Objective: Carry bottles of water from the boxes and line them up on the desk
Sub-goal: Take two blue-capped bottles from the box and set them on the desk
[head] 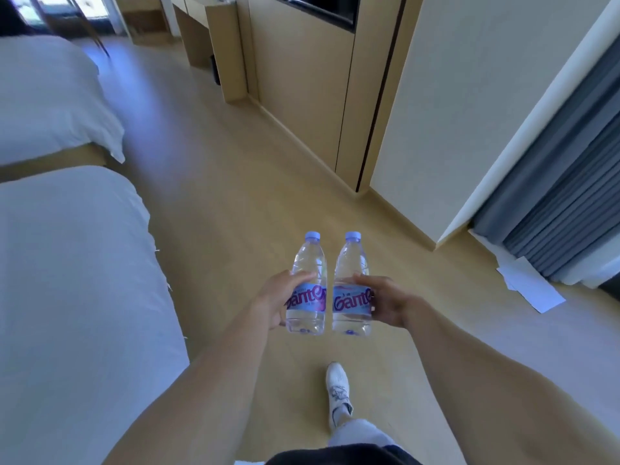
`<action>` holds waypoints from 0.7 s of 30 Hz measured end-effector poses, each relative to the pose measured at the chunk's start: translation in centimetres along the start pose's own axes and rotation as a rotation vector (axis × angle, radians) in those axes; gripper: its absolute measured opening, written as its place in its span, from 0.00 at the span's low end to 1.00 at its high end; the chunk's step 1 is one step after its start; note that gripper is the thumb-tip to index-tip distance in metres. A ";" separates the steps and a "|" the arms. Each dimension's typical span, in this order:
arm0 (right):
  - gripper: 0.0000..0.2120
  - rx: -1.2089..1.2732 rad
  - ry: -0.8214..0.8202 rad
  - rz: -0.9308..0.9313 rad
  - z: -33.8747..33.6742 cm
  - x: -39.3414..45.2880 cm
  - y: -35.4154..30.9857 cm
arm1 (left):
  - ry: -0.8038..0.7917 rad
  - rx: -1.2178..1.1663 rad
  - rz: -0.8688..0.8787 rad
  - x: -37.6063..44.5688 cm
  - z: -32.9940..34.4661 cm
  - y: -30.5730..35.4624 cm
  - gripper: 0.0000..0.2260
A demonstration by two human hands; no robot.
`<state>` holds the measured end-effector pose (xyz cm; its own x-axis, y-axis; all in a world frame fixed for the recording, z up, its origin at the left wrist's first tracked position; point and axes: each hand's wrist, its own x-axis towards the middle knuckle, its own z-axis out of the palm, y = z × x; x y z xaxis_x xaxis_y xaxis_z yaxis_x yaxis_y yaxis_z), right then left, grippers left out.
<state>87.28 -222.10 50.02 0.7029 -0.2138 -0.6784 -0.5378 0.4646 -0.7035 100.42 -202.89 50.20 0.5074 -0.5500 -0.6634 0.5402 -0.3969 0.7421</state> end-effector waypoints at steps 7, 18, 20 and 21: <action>0.21 -0.101 -0.123 0.031 -2.8 9.5 -12.2 | 0.139 -0.128 0.041 7.8 0.7 9.4 0.23; 0.27 -0.166 -0.235 0.111 -0.9 22.2 -22.8 | 0.298 -0.249 -0.004 17.0 -4.6 17.5 0.32; 0.29 -0.175 -0.236 0.112 0.4 25.1 -24.6 | 0.313 -0.262 -0.009 19.3 -6.8 18.7 0.31; 0.29 -0.182 -0.231 0.116 1.2 26.7 -25.6 | 0.322 -0.264 -0.014 20.4 -7.9 19.3 0.30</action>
<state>120.36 -238.68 50.21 0.7078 0.0425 -0.7051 -0.6806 0.3085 -0.6646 126.54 -215.95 50.20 0.6605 -0.2709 -0.7003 0.6808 -0.1773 0.7107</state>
